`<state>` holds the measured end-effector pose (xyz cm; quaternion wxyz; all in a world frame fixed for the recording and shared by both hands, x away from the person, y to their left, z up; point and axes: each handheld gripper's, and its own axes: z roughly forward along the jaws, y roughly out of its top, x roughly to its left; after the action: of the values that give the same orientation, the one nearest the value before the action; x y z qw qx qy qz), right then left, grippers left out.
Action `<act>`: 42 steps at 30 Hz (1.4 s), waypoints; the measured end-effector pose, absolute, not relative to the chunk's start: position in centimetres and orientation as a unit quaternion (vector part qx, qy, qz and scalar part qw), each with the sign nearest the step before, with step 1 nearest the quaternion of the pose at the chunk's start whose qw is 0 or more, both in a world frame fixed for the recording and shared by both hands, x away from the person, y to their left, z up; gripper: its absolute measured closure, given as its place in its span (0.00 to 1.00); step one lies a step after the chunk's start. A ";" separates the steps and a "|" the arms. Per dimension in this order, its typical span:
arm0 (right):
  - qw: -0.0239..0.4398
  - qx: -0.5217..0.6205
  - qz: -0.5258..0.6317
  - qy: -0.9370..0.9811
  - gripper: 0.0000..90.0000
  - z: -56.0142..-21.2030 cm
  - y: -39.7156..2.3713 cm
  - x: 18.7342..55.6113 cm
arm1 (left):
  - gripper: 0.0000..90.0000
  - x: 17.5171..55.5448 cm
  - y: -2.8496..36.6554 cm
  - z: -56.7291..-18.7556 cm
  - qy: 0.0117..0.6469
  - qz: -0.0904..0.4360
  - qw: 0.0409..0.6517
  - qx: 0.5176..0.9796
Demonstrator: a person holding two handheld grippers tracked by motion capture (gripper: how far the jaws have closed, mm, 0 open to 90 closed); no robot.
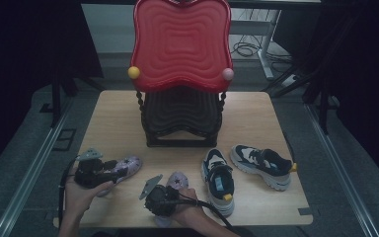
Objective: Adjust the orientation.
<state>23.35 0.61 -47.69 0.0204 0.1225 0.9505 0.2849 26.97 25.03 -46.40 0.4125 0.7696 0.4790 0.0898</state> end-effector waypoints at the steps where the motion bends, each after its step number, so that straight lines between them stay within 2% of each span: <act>1: 0.021 0.121 0.283 0.951 1.00 -47.8 0.6 23.3 | 0.43 27.0 25.0 -46.4 0.479 0.090 0.412 0.770; 11: 0.017 0.115 0.275 0.954 1.00 -47.4 -0.6 22.6 | 0.43 27.1 24.9 -46.6 0.480 0.088 0.408 0.772; 21: 0.008 0.097 0.263 0.960 1.00 -47.7 0.2 21.8 | 0.43 27.1 25.1 -46.7 0.482 0.086 0.407 0.771; 34: 0.014 0.098 0.254 0.962 1.00 -47.0 -2.2 20.7 | 0.43 27.1 25.1 -46.7 0.481 0.086 0.405 0.773; 42: 0.009 0.096 0.253 0.963 1.00 -47.6 -1.2 21.1 | 0.43 27.2 25.3 -46.7 0.482 0.085 0.405 0.772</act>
<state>21.06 -1.17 -47.59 0.0095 0.0964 0.9627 0.2527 27.16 25.26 -46.70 0.4049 0.7722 0.4823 0.0848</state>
